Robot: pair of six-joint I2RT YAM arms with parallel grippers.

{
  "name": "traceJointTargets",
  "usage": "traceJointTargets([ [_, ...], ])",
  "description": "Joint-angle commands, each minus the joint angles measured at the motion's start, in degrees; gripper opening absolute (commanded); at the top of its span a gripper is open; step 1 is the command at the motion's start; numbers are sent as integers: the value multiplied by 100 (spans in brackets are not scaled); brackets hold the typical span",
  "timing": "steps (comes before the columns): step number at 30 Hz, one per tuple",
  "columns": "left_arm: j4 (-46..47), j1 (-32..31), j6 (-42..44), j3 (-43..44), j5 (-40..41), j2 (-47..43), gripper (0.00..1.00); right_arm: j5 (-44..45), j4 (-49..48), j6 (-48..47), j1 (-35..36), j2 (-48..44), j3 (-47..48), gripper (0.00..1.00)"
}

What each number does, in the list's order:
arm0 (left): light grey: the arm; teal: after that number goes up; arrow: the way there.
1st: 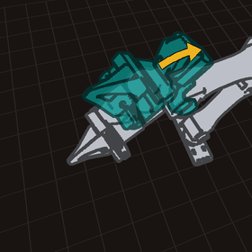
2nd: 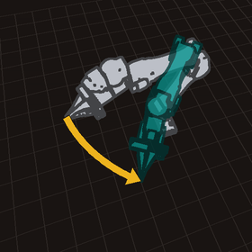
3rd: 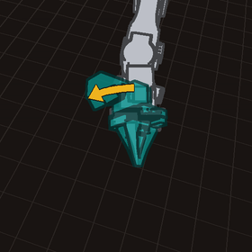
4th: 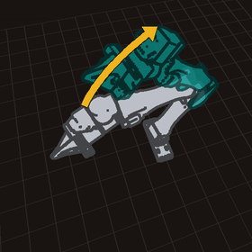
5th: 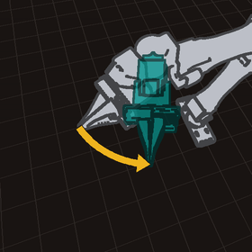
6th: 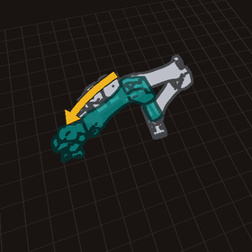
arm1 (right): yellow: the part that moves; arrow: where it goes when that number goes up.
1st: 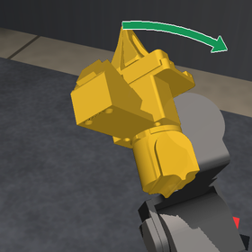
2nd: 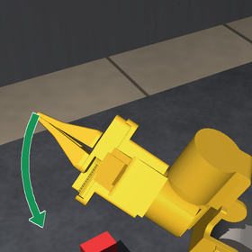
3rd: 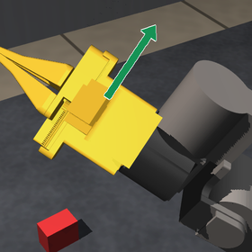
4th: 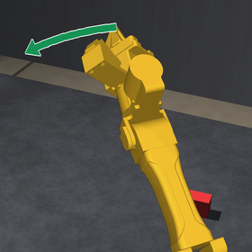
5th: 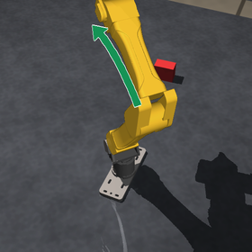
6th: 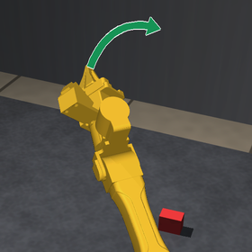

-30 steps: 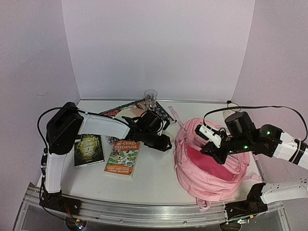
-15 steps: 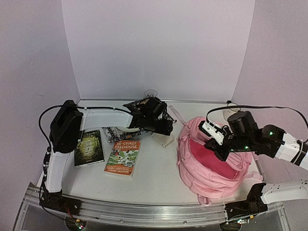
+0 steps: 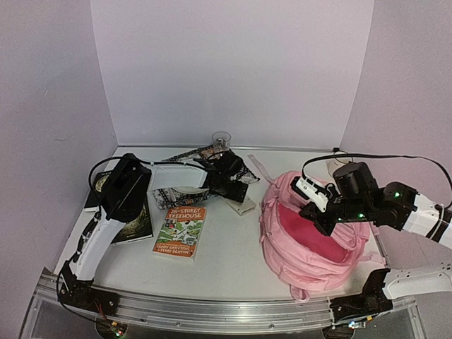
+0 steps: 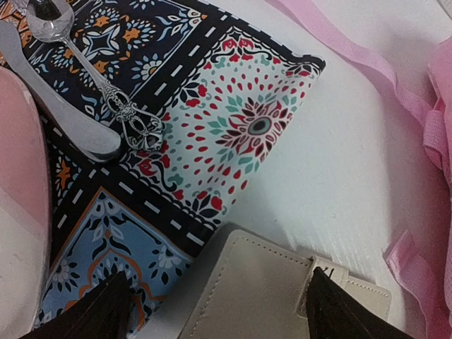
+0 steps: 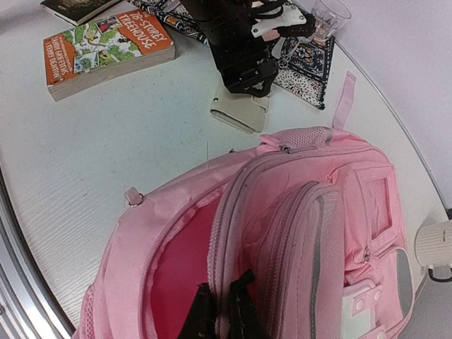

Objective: Pack the student bag
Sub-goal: Move the pencil case to the center of the board.

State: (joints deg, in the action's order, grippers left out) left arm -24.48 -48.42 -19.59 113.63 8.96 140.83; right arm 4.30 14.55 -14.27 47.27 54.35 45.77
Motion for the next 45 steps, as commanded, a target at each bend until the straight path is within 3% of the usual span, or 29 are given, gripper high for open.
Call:
traceJointTargets([
  [1, -271, -54, -116, -519, -381, -170, 84, 80, -294, 74, -23, 59, 367, 0],
  [7, -291, -128, -858, -2311, -386, -1328, 77, -3, -327, 46, -25, 180, 414, 0],
  [13, -294, -491, -1283, -3038, -521, -2278, 76, -60, -346, -60, -21, 339, 508, 0],
  [22, -370, -693, -1200, -3103, -693, -2985, 80, -169, -347, -40, -27, 337, 604, 0],
  [25, -818, -670, -1129, -2970, -539, -2975, 83, -147, -343, -11, -21, 245, 566, 0],
  [28, -1166, -670, -1629, -2871, -572, -2933, 84, -140, -347, 10, -24, 139, 535, 0],
  [36, -1160, -1096, -3995, -2634, -972, -2893, 91, -202, -348, 78, -25, 131, 447, 0],
  [45, -1174, -1298, -5134, -2261, -493, -2402, 100, -351, -347, -141, -20, 145, 458, 0],
])
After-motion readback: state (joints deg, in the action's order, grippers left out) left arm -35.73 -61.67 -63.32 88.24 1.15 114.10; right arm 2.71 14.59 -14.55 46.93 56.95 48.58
